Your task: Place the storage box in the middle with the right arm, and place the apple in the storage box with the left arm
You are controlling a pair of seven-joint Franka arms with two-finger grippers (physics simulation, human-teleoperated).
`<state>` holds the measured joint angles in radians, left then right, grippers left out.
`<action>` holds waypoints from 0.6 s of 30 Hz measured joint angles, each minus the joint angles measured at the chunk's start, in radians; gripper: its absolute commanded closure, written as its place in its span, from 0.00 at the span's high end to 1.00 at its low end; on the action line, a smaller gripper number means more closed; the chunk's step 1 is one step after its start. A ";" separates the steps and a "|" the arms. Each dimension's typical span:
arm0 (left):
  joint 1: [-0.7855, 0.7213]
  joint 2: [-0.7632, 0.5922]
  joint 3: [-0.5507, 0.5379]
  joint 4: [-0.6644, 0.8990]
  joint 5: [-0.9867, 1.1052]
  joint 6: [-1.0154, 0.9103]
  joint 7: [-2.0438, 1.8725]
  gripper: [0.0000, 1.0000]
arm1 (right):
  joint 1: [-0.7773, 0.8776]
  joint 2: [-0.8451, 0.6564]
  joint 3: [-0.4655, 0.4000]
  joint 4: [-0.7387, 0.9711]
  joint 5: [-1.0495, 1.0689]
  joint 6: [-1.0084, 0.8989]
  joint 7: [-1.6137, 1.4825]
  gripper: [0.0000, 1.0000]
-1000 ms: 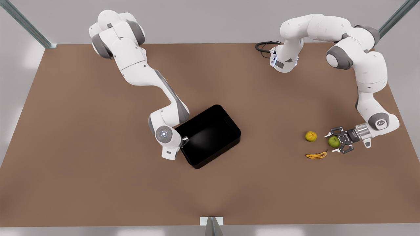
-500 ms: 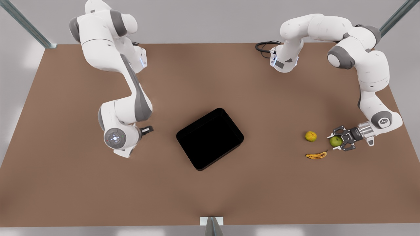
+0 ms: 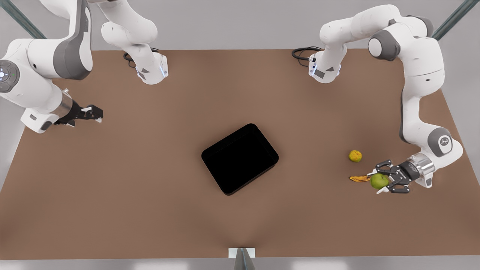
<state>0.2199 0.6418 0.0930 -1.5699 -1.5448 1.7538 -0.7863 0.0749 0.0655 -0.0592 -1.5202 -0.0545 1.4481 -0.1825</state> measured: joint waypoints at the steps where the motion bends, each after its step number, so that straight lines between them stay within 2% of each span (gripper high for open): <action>1: -0.019 -0.011 -0.036 0.000 -0.002 0.034 -0.058 0.21 | 0.000 0.000 -0.001 0.000 -0.001 0.000 0.000 1.00; 4: -0.198 -0.047 -0.040 0.004 0.059 0.088 -0.272 0.21 | -0.009 0.010 -0.001 0.000 0.001 -0.003 -0.002 1.00; 8: -0.451 -0.062 -0.041 0.053 0.248 0.151 -0.572 0.21 | -0.007 0.013 -0.001 0.000 0.001 -0.005 -0.002 1.00; 13: -0.584 -0.005 -0.050 0.154 0.523 0.257 -0.824 0.21 | -0.013 0.017 0.000 0.000 0.001 -0.012 -0.002 1.00; 18: -0.652 -0.003 -0.061 0.186 0.723 0.305 -0.942 0.21 | -0.015 0.024 0.001 0.000 0.001 -0.017 -0.003 1.00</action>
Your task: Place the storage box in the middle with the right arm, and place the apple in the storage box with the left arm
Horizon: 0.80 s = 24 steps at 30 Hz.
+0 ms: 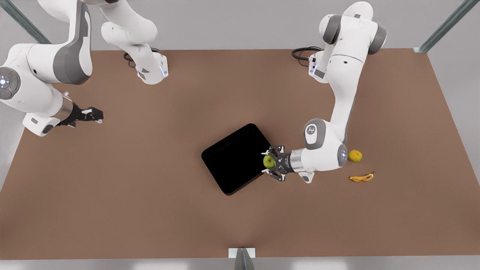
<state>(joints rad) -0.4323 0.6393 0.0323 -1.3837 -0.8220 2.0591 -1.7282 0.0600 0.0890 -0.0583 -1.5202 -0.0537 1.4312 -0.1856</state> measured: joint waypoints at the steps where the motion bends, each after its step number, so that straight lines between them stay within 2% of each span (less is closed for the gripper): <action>1: -0.012 0.004 -0.001 0.012 0.035 0.025 -0.035 0.21 | 0.000 0.001 0.000 0.000 0.000 -0.001 0.000 1.00; 9: -0.161 0.023 0.002 0.086 0.403 0.141 -0.261 0.21 | 0.001 0.008 0.000 -0.002 0.002 -0.002 0.000 1.00; 10: -0.170 0.023 0.002 0.086 0.446 0.141 -0.274 0.84 | 0.002 0.008 0.000 -0.002 0.002 -0.002 0.000 1.00; 11: -0.190 0.023 0.004 0.087 0.454 0.149 -0.268 1.00 | 0.002 0.008 0.000 -0.003 0.002 -0.002 0.000 1.00; 17: -0.207 0.020 0.006 0.092 0.150 0.127 -0.305 1.00 | -0.001 0.012 0.000 -0.002 0.002 -0.002 -0.003 1.00; 21: -0.208 0.014 0.009 0.089 0.040 0.115 -0.283 1.00 | -0.001 0.014 0.000 -0.002 0.002 -0.002 -0.003 1.00; 23: -0.180 -0.037 0.049 0.085 0.078 0.083 -0.280 1.00 | -0.001 0.015 0.000 -0.002 0.001 -0.002 -0.003 1.00; 24: -0.154 -0.060 0.120 0.087 0.103 0.017 -0.262 1.00 | -0.002 0.015 0.000 -0.002 0.001 -0.002 -0.003 1.00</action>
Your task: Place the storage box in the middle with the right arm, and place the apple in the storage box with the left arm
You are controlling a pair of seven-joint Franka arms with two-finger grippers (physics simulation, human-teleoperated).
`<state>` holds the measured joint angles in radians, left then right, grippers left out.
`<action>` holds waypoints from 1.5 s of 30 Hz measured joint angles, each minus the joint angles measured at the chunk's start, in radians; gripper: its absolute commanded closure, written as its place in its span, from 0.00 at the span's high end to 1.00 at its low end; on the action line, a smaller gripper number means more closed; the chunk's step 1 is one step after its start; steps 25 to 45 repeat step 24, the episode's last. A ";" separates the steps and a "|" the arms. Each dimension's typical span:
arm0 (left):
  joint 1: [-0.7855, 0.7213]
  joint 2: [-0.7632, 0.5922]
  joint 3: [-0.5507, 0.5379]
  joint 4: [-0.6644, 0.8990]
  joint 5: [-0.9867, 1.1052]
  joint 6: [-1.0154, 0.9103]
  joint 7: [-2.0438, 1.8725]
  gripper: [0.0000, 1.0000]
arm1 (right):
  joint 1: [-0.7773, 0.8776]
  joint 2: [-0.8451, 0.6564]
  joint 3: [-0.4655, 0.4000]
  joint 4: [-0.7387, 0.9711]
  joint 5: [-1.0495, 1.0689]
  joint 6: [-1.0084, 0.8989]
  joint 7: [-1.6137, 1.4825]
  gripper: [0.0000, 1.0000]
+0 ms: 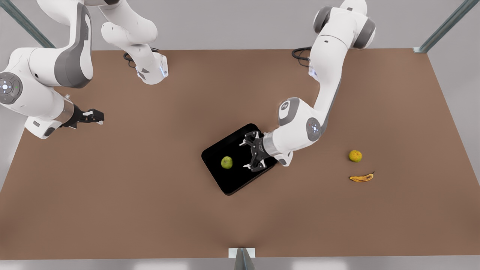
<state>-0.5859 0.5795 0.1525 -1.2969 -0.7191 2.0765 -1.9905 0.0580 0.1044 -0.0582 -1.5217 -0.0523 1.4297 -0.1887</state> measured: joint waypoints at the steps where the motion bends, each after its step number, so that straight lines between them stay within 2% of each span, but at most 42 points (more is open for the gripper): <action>1: 0.001 -0.028 0.068 0.000 0.027 -0.091 0.120 1.00 | 0.000 0.000 0.000 0.001 0.000 0.000 0.000 1.00; 2: 0.002 -0.063 0.119 -0.001 0.072 -0.147 0.214 1.00 | 0.000 0.000 0.000 0.002 0.000 0.000 0.000 1.00; 4: 0.073 -0.101 0.133 -0.007 0.181 -0.210 0.359 1.00 | 0.001 0.000 0.000 0.003 0.000 0.000 0.000 1.00; 6: 0.220 -0.273 0.129 -0.165 0.257 -0.252 0.766 1.00 | 0.000 -0.001 0.000 0.004 0.000 -0.010 0.000 1.00; 7: 0.280 -0.323 0.123 -0.179 0.294 -0.333 1.016 1.00 | 0.000 -0.002 0.000 0.005 0.000 -0.012 0.000 1.00; 10: 0.433 -0.460 -0.019 -0.186 0.443 -0.509 1.895 1.00 | 0.000 0.001 0.000 0.002 0.000 -0.012 0.000 1.00; 12: 0.445 -0.561 -0.036 -0.223 0.518 -0.650 1.898 1.00 | 0.000 0.006 0.000 0.003 0.000 -0.012 0.000 1.00; 14: 0.511 -0.582 -0.103 -0.329 0.583 -0.506 1.983 0.99 | -0.004 0.006 0.000 0.003 0.000 -0.012 0.000 1.00; 16: 0.522 -0.535 -0.121 -0.317 0.634 -0.495 1.986 0.99 | -0.009 0.008 0.000 0.002 0.000 -0.012 0.000 1.00; 17: 0.515 -0.601 -0.133 -0.379 0.650 -0.497 1.987 0.99 | -0.007 0.008 0.001 0.002 0.000 -0.012 0.000 1.00; 18: 0.496 -0.607 -0.134 -0.387 0.663 -0.497 1.986 1.00 | -0.004 0.008 0.002 0.002 0.000 -0.012 0.000 1.00; 20: 0.469 -0.486 -0.134 -0.229 0.680 -0.565 1.987 1.00 | -0.005 0.008 0.002 0.003 0.000 -0.014 0.000 1.00; 21: 0.490 -0.476 -0.134 -0.220 0.685 -0.568 1.987 1.00 | -0.007 0.008 0.002 0.003 0.000 -0.014 -0.001 1.00; 23: 0.549 -0.472 -0.134 -0.220 0.692 -0.561 1.987 1.00 | -0.006 0.009 0.002 0.002 0.000 -0.014 0.000 1.00; 45: 0.538 -0.471 -0.134 -0.220 0.695 -0.559 1.987 1.00 | -0.006 0.009 0.003 0.002 0.000 -0.013 0.000 1.00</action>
